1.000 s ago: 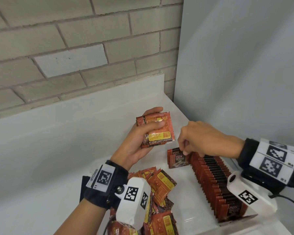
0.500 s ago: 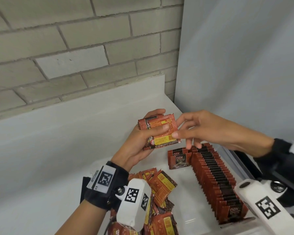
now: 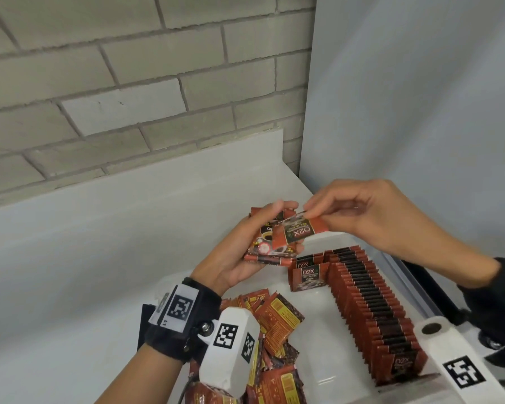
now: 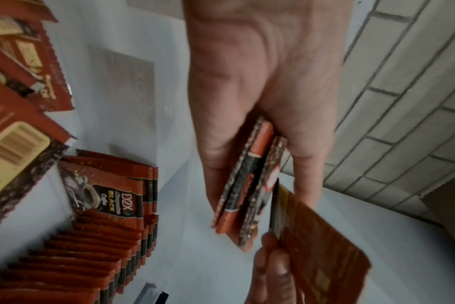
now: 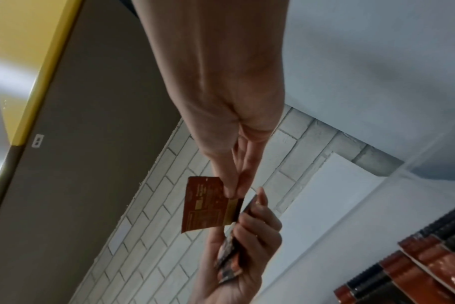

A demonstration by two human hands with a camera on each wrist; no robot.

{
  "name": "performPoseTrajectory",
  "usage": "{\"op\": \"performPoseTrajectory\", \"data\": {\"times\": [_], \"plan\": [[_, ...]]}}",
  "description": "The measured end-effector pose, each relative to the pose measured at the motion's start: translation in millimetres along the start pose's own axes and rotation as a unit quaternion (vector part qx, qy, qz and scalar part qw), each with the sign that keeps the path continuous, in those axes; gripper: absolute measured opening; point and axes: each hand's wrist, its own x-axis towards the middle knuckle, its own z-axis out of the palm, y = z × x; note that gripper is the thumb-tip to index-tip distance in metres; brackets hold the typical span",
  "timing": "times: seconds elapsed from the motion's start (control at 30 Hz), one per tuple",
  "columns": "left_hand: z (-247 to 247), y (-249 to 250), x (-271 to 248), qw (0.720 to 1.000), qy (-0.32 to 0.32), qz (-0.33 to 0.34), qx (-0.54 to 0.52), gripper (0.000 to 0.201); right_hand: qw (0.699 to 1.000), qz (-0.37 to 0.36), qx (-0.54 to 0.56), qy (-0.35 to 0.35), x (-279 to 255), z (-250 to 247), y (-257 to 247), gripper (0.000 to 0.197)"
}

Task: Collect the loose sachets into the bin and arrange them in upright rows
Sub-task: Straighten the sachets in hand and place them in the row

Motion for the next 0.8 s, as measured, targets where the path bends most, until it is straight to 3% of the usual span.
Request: {"op": "performPoseTrajectory", "data": {"times": [0.17,0.27,0.37,0.43,0.53,0.63,0.8], "plan": [[-2,0,-1,0.999,-0.019,-0.007,0.034,0.055,0.998,-0.031,-0.055,-0.016,-1,1,11,0.020],[1,0,-2,0.999,-0.008,0.001,0.034,0.040,0.997,-0.023,-0.065,-0.040,0,-2,13,0.017],[4,1,-2,0.999,0.024,0.027,0.022,0.029,0.998,0.065,0.006,-0.018,2,-3,12,0.021],[5,2,-1,0.998,0.041,0.049,0.008,0.024,0.983,0.145,0.110,0.026,3,-2,9,0.017],[5,3,0,0.994,0.063,0.085,-0.013,0.026,0.955,0.227,0.191,0.007,2,1,4,0.042],[5,3,2,0.992,0.059,0.111,-0.026,0.029,0.953,0.240,0.174,-0.058,-1,12,5,0.050],[6,3,1,0.991,0.047,0.127,-0.018,0.037,0.952,0.241,0.190,-0.020,4,18,10,0.027]]}}
